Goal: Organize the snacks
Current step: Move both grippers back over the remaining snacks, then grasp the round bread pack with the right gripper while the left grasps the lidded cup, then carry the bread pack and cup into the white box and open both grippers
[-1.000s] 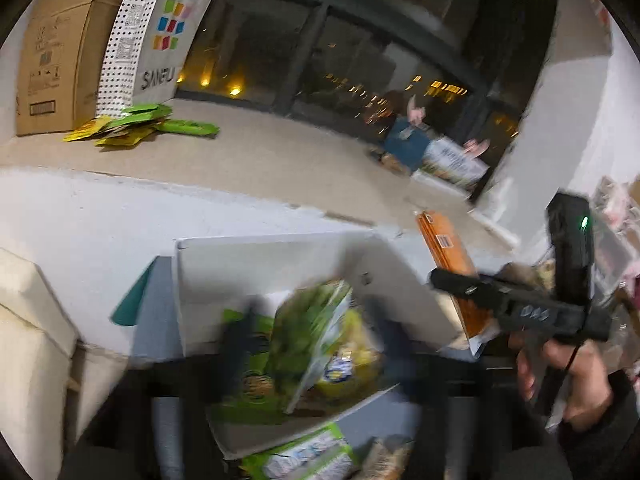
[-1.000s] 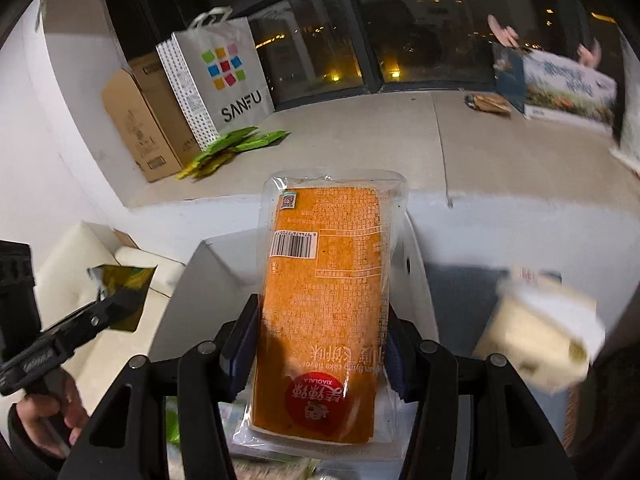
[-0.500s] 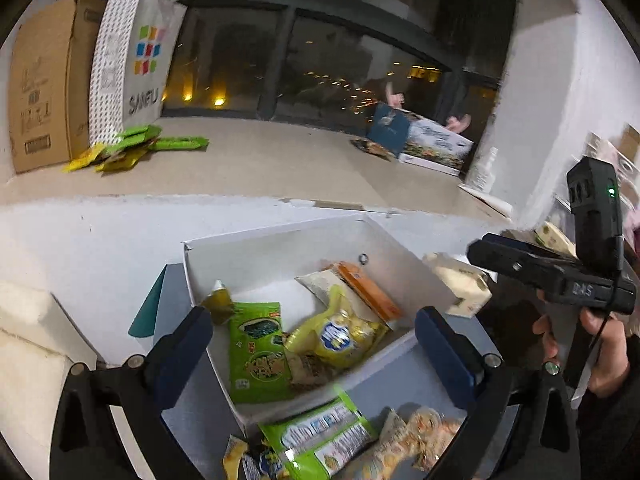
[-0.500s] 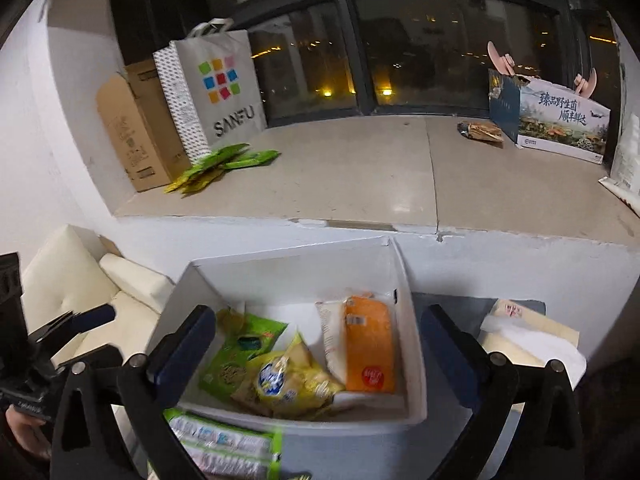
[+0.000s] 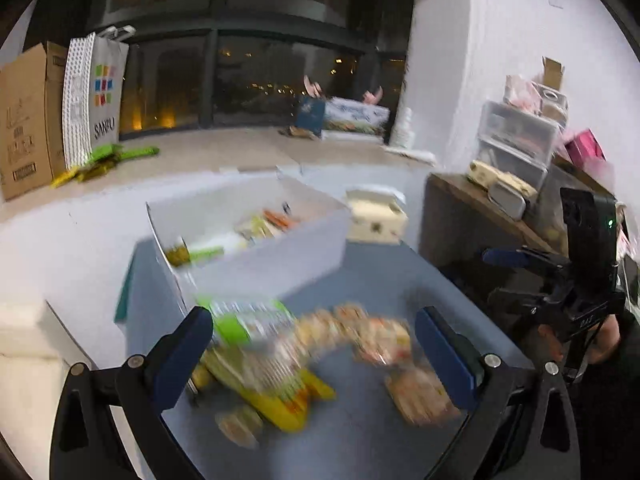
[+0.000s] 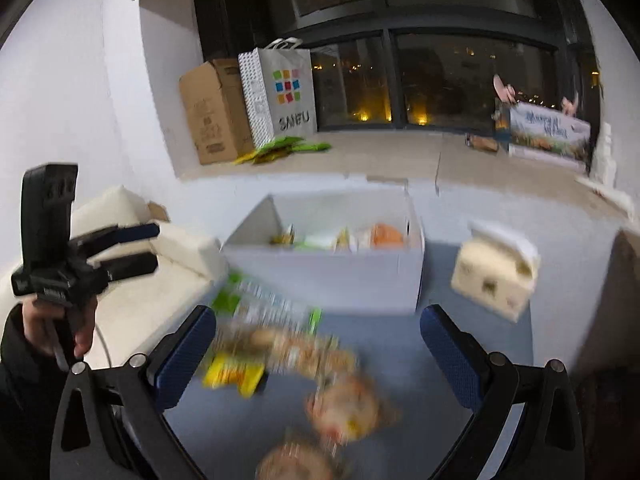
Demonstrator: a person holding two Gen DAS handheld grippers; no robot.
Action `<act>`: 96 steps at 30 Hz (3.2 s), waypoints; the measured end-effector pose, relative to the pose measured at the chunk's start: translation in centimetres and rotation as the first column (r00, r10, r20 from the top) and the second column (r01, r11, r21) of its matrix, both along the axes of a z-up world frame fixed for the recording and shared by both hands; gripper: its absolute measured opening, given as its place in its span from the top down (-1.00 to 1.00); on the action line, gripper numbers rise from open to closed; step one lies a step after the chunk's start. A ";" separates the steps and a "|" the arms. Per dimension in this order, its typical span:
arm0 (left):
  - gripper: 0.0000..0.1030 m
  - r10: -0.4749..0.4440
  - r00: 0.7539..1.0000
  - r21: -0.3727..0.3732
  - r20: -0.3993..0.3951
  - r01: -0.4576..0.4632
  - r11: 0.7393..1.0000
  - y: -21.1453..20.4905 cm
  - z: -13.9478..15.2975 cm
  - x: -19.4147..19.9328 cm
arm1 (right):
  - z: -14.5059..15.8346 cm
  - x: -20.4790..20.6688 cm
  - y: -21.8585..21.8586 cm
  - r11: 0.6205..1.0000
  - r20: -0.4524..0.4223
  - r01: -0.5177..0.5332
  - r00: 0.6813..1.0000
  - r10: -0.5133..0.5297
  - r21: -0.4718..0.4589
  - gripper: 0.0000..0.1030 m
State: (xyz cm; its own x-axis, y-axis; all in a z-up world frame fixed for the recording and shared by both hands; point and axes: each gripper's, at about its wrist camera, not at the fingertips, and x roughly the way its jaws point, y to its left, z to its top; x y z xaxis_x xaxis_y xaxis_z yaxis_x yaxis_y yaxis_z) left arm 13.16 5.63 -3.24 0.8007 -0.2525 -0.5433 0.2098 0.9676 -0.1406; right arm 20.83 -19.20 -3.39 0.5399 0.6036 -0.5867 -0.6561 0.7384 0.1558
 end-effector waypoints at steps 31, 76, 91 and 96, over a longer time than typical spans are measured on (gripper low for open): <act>-1.00 0.034 0.988 -0.080 -0.151 -0.047 0.996 0.3 -5.9 -4.6 | -15.7 -3.9 4.5 0.929 -0.273 -0.051 0.960 -0.055 -0.367 -1.00; 0.06 0.004 0.996 -0.057 -0.089 -0.009 0.998 5.2 -7.0 -1.8 | -7.7 -5.3 1.7 0.999 -0.182 -0.026 0.983 0.019 -0.035 -0.59; 0.06 0.170 0.982 -0.115 0.075 -0.161 0.980 6.2 3.3 12.9 | 1.9 11.3 6.5 0.978 -0.078 0.048 0.996 -0.033 0.203 -0.59; 0.06 0.198 0.980 -0.110 0.030 -0.194 0.975 7.3 3.1 17.9 | 2.4 17.4 9.3 0.979 -0.121 0.059 0.992 -0.036 0.196 -0.59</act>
State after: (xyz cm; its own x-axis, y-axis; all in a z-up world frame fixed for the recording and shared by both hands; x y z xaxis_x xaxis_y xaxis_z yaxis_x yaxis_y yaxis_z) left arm 31.06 12.92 -0.19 0.8613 -0.1430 -0.4876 0.0253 0.9705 -0.2399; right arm 38.24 -9.93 -1.02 0.5056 0.6897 -0.5183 -0.5898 0.7148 0.3758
